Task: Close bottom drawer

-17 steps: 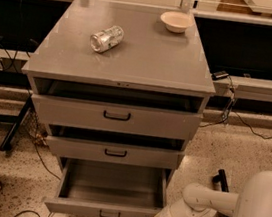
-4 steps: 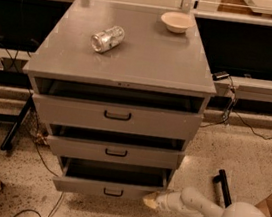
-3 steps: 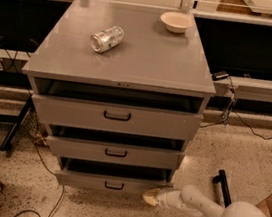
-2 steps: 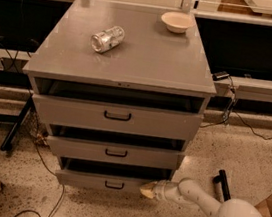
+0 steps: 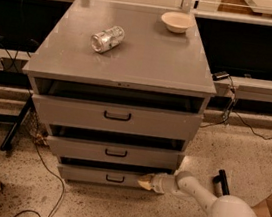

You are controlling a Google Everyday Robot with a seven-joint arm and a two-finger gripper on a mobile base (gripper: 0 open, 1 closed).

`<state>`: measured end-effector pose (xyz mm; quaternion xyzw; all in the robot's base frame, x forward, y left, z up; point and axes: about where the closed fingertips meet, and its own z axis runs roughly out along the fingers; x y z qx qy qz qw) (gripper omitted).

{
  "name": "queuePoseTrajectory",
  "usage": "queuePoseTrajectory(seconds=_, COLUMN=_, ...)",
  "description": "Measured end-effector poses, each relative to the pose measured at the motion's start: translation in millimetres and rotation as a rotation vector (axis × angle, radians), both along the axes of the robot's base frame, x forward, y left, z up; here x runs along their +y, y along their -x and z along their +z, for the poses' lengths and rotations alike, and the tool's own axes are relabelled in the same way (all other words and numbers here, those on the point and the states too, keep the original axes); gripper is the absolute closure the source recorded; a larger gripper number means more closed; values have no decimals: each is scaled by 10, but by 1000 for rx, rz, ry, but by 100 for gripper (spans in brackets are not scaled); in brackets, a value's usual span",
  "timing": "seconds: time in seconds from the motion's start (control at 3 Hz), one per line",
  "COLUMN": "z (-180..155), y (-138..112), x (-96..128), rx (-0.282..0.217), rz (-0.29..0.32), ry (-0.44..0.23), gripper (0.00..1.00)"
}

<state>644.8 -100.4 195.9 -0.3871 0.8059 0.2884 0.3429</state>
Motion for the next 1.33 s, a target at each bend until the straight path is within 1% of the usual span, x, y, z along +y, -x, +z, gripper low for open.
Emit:
queuePoseTrajectory(seconds=0.33, z=68, y=0, x=-23, rx=-26, rz=6, ry=-6, gripper=100)
queuePoseTrajectory(seconds=0.67, z=207, y=354, x=-219, rx=-39, rz=-2, ry=-28, gripper=100)
queuePoseTrajectory(seconds=1.0, z=257, y=1183, x=-553, rx=23, rz=-32, ry=-63, gripper=100)
queuePoseTrajectory(seconds=1.33, z=282, y=1529, x=-708, rx=42, rz=-50, ry=-84, gripper=100)
